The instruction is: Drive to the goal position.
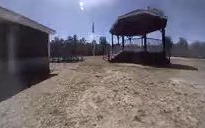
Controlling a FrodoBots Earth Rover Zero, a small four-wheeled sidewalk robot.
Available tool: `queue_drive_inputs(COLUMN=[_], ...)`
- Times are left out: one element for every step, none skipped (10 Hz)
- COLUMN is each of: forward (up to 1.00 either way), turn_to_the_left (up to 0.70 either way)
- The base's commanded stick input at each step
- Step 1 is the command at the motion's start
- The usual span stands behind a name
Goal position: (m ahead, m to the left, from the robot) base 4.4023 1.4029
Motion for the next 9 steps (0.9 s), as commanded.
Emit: queue_drive_inputs(forward=[0.70, 0.70, 0.70, 0.70, 0.70, 0.70, 0.70, 0.70, 0.70], turn_to_the_left=[0.00, 0.00, 0.00, 0.00, 0.00, 0.00, 0.00, 0.00, 0.00])
